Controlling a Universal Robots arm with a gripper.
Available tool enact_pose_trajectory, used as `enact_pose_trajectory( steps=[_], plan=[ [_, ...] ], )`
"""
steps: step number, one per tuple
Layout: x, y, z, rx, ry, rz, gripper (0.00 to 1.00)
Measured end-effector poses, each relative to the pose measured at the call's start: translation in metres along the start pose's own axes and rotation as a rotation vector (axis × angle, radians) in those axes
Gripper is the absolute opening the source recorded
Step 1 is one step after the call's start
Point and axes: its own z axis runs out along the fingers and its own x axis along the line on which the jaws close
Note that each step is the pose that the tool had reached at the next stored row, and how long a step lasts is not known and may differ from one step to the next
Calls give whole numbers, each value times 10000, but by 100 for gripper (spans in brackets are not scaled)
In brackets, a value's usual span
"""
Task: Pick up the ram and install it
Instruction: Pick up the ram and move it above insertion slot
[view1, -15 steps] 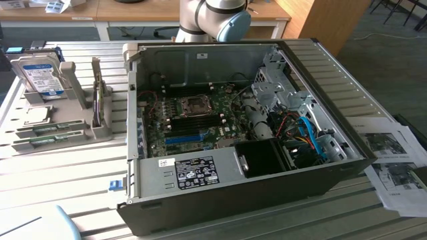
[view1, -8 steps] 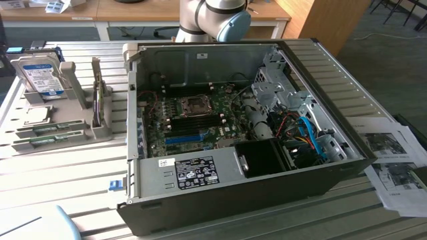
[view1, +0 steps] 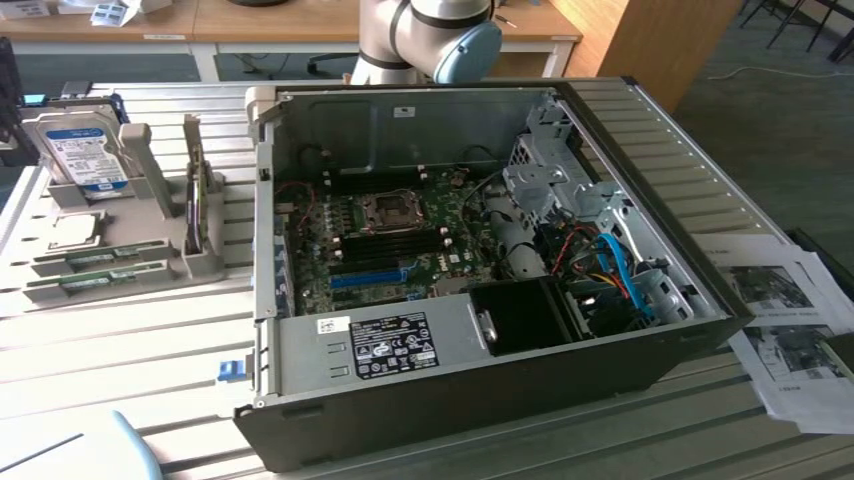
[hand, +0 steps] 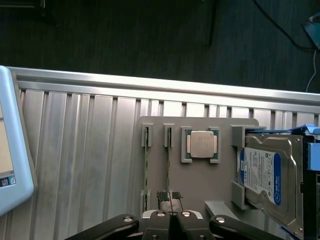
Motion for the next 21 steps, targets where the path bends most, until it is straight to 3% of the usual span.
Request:
enact_pose_trajectory(
  steps=[21],
  plan=[
    [6,-12,272,-2,2,-6,9]
  ],
)
